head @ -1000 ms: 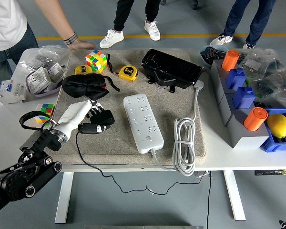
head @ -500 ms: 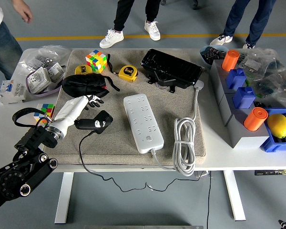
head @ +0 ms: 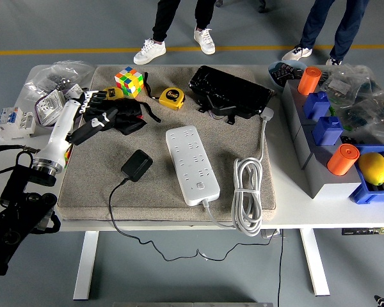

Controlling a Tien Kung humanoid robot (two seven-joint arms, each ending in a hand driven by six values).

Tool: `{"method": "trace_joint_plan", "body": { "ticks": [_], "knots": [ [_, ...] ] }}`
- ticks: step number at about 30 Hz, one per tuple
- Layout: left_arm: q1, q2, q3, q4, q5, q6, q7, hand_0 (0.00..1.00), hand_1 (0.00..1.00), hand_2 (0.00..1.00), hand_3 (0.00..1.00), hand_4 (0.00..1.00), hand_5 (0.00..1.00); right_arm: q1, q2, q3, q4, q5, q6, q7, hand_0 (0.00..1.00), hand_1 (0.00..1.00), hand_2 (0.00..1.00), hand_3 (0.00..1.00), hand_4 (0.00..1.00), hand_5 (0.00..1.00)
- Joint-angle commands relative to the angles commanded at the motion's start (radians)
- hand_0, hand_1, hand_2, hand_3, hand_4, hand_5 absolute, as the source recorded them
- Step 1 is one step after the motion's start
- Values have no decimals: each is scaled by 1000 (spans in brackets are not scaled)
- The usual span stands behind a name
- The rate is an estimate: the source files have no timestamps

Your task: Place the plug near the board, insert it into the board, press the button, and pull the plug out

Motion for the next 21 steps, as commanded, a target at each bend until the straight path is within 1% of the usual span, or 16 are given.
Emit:
{"method": "trace_joint_plan", "body": {
  "ticks": [2,3,5,8,9,11,14,16,21],
  "knots": [
    [0,-1,-13,18,-58,6,-5,707,752,770,759,998,732,2,1,-6,-5,6,0,0,603,593,547,549,787,271],
    [1,-2,-17,27,-78,9,-3,700,744,756,746,975,693,2,1,-9,-7,9,0,0,603,594,547,548,787,271],
    [3,-4,-24,44,-101,10,3,700,744,756,746,975,693,3,1,-14,-11,13,-1,-1,603,594,547,548,787,271],
    [11,-7,-32,58,-103,9,11,700,744,756,746,975,693,3,1,-22,-17,20,-2,-2,603,594,547,548,787,271],
    [13,-8,-33,61,-105,8,12,698,737,753,743,969,669,3,1,-24,-18,21,-2,-2,600,593,547,549,787,272],
    [17,-11,-36,65,-109,4,18,698,737,753,743,969,669,2,1,-28,-22,26,-2,-3,600,593,547,549,787,272],
    [24,-17,-45,65,-106,2,21,698,737,753,743,969,669,0,3,-34,-28,33,-3,-2,600,593,547,549,787,272],
    [27,-22,-52,63,-103,2,23,697,732,751,742,953,652,0,5,-38,-32,39,-4,-3,603,593,547,549,787,273],
    [29,-23,-56,60,-103,-1,27,698,729,746,739,948,643,-3,9,-40,-39,46,-6,-4,603,594,547,549,787,274]
  ]
}}
